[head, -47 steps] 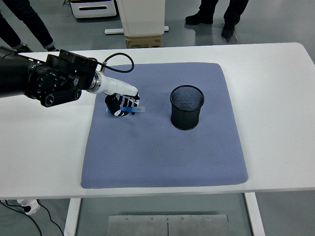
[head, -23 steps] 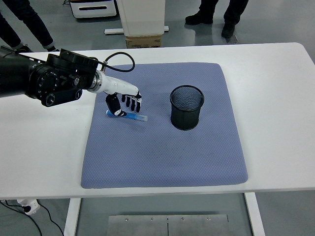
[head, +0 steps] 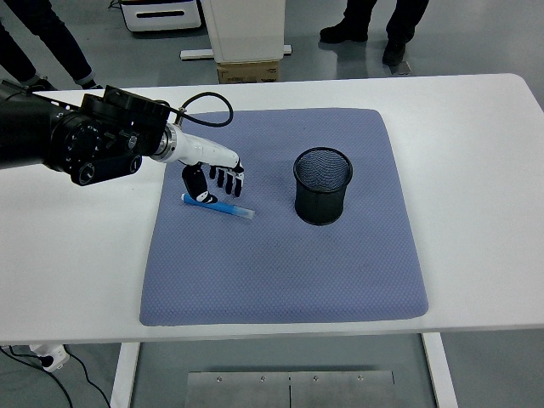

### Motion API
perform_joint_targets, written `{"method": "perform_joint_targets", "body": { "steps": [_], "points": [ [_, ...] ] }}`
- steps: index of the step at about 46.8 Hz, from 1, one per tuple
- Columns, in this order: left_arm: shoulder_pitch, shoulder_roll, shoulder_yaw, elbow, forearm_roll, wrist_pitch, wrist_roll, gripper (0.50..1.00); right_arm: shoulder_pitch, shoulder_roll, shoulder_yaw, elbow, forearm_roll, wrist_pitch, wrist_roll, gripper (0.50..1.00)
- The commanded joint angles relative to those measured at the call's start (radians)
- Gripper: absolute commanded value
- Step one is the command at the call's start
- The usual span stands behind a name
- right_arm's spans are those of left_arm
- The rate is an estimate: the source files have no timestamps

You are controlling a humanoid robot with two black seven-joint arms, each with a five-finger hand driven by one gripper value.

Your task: Left hand places marker in pen holder

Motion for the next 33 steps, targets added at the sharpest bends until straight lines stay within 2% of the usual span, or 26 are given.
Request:
{"method": "perform_joint_targets", "body": {
  "steps": [1,12,33],
  "points": [
    [-0.005,0.0,0.0,-0.008,0.001,-0.002,-0.013,0.675,0.0,0.0,0.0,0.0,0.0,0.0,0.0,1.0],
    [-0.005,0.0,0.0,-0.03,0.008,0.001,-0.017,0.678,0.0,0.0,0.0,0.0,0.0,0.001,0.0,1.0],
    [0.001,-0.003,0.001,-0.042,0.07,0.029,-0.004,0.648,0.0,0.0,0.0,0.0,0.0,0.0,0.0,1.0]
  ]
}}
